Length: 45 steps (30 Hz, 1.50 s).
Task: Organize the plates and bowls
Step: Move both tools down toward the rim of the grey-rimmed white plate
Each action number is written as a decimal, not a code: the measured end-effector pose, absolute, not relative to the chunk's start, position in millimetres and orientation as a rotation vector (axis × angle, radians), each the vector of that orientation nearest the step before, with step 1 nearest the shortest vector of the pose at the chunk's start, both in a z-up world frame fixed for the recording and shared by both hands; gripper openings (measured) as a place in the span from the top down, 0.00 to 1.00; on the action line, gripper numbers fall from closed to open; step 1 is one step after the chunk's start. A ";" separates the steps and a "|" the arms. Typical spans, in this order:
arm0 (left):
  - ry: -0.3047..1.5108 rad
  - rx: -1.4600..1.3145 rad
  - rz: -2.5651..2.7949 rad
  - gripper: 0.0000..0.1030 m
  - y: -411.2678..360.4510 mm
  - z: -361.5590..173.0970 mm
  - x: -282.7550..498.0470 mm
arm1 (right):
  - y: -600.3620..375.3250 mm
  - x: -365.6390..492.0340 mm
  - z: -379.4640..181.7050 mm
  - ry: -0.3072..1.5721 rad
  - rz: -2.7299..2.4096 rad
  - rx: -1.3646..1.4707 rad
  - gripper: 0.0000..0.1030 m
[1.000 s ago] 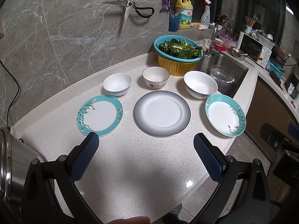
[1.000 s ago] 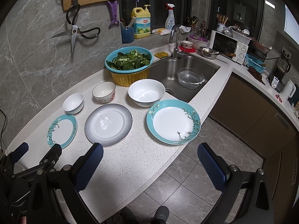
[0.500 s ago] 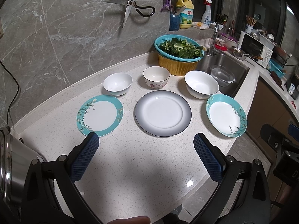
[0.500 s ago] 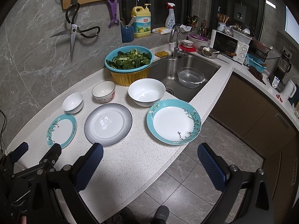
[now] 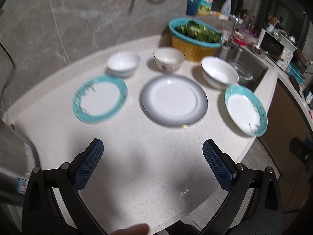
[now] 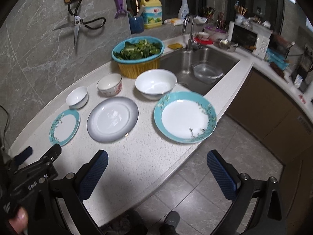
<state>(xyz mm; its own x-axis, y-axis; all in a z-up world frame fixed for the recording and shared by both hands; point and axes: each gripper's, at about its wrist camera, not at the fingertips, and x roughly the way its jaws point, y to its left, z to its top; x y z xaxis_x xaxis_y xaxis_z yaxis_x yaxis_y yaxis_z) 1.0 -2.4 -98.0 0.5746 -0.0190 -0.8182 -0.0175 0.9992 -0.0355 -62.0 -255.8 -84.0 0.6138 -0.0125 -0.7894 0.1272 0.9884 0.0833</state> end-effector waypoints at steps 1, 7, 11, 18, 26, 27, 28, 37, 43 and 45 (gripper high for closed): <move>0.965 -0.044 -0.007 0.00 -4.3 -107.0 -0.2 | -262.7 -62.4 -88.8 0.910 -0.057 0.145 0.00; 1.097 -0.075 -0.034 0.00 -25.8 -163.2 -2.5 | -305.9 -51.7 -110.1 0.881 0.116 0.171 0.00; 1.189 -0.173 -0.065 0.00 -19.7 -185.9 13.6 | -306.5 -22.4 -119.7 0.929 0.198 0.139 0.00; 1.185 -0.239 -0.073 0.00 10.4 -209.6 84.3 | -288.3 48.5 -128.5 0.960 0.335 0.216 0.00; 1.173 -0.228 -0.083 0.02 19.3 -209.1 154.9 | -272.0 132.1 -167.3 1.080 0.400 0.301 0.18; 1.187 -0.244 -0.088 0.02 21.7 -212.5 163.0 | -270.7 140.0 -171.8 1.096 0.406 0.323 0.25; 1.183 -0.265 -0.097 0.02 27.3 -215.4 169.5 | -269.6 146.6 -176.5 1.115 0.404 0.333 0.27; 1.224 -0.404 -0.110 0.26 34.8 -241.6 192.3 | -261.8 198.7 -221.4 1.237 0.538 0.413 0.38; 1.265 -0.459 -0.072 0.27 34.2 -256.7 204.6 | -272.8 223.0 -238.7 1.294 0.579 0.429 0.38; 1.272 -0.485 -0.071 0.27 36.2 -260.5 209.1 | -272.3 229.5 -244.4 1.314 0.588 0.425 0.38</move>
